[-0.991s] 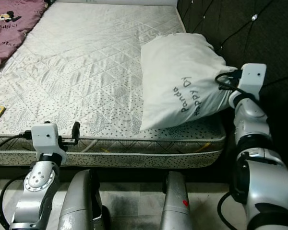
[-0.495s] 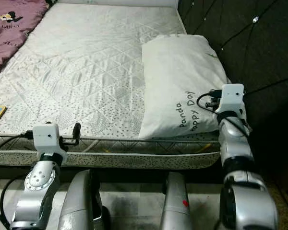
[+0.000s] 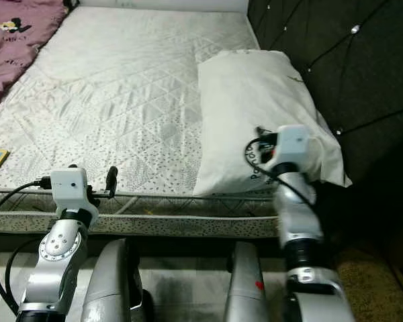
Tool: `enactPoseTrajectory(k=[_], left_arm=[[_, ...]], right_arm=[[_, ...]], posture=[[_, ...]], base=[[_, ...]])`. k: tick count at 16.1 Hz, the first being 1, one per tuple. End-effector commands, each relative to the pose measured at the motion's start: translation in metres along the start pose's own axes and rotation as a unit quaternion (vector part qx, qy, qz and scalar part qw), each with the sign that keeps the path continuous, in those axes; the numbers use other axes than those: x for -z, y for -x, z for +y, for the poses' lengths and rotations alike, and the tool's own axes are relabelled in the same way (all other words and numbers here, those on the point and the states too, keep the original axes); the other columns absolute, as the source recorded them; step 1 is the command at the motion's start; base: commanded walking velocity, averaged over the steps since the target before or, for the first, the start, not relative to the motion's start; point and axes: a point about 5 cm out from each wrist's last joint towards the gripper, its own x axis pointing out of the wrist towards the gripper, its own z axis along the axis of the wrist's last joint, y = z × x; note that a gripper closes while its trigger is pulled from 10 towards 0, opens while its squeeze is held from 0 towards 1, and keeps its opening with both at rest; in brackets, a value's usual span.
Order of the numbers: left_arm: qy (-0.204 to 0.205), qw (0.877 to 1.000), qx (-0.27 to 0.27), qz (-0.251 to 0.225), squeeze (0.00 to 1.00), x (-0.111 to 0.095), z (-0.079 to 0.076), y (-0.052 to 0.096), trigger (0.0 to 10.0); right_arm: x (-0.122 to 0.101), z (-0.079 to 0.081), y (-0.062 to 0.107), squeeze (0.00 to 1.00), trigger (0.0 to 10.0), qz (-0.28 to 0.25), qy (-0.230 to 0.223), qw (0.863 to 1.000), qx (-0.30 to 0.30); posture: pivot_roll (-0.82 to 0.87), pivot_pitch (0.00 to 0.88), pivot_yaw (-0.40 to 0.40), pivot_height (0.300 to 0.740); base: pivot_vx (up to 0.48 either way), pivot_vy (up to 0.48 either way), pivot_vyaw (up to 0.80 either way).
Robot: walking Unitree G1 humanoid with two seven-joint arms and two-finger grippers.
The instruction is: Clean up the room
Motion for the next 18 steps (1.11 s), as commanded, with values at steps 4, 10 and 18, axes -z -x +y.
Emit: enactPoseTrajectory(k=[4, 10, 18], left_arm=[[0.002, 1.0, -0.003, -0.001, 0.0, 0.0, -0.002, -0.002, 10.0], [-0.003, 1.0, -0.023, -0.008, 0.0, -0.003, 0.008, -0.005, 10.0], [0.021, 0.997, -0.013, -0.071, 0.0, -0.028, -0.001, -0.026, 10.0]], right_arm=[[0.018, 0.047, -0.02, 1.0, 10.0, 0.07, -0.046, 0.996, -0.019], [0.04, 0.063, -0.022, 1.0, 10.0, 0.189, -0.075, 0.979, -0.014], [-0.05, 0.035, -0.033, 0.0, 10.0, -0.082, -0.109, 0.99, -0.023]], posture=[[-0.01, 0.0, 0.005, 0.549], [0.02, 0.0, -0.014, 0.549], [-0.03, 0.0, 0.009, 0.558]], base=[[0.0, 0.0, 0.0], [0.0, 0.0, 0.0], [0.0, 0.0, 0.0]])
